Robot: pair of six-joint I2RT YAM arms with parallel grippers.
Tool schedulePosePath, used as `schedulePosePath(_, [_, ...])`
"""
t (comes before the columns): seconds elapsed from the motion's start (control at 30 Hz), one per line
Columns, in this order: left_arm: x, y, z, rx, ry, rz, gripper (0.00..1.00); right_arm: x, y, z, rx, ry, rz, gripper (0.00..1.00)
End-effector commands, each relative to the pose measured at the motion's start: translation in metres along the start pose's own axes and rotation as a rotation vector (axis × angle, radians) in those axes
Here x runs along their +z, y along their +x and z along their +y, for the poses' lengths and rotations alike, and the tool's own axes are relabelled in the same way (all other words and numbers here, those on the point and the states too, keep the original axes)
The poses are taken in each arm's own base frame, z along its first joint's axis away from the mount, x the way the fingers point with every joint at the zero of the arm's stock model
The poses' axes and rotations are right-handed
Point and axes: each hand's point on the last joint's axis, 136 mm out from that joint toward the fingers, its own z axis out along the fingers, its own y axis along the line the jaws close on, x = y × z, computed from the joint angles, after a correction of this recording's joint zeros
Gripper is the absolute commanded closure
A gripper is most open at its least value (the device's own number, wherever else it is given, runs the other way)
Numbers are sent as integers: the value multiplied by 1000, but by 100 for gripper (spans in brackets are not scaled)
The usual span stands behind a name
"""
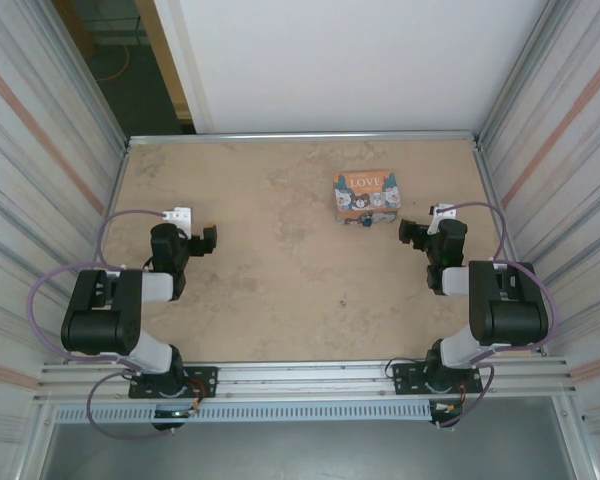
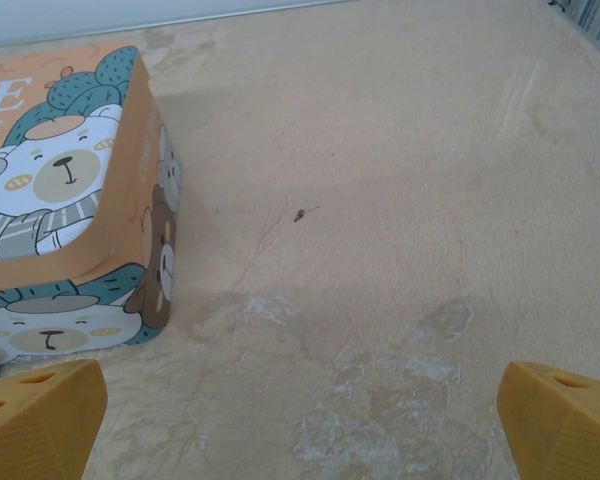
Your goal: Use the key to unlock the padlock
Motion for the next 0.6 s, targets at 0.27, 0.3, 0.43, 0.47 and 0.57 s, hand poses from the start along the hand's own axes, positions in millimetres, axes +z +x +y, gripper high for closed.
schedulePosePath(0.27, [0, -13, -5, 16, 30, -43, 1, 1, -4, -1, -2, 13, -12, 1])
schedulePosePath(0.3, [-1, -14, -6, 18, 32, -49, 1, 1, -4, 0, -5, 12, -10, 1])
schedulePosePath(0.43, [-17, -27, -2, 12, 13, -87, 1, -7, -11, 2, -14, 13, -26, 1])
schedulePosePath(0.47, [-21, -31, -1, 9, 9, -90, 1, -11, -16, 3, -16, 11, -37, 1])
schedulePosePath(0.57, [-35, -47, 0, 14, -2, -106, 1, -22, -25, 4, -11, 6, -41, 1])
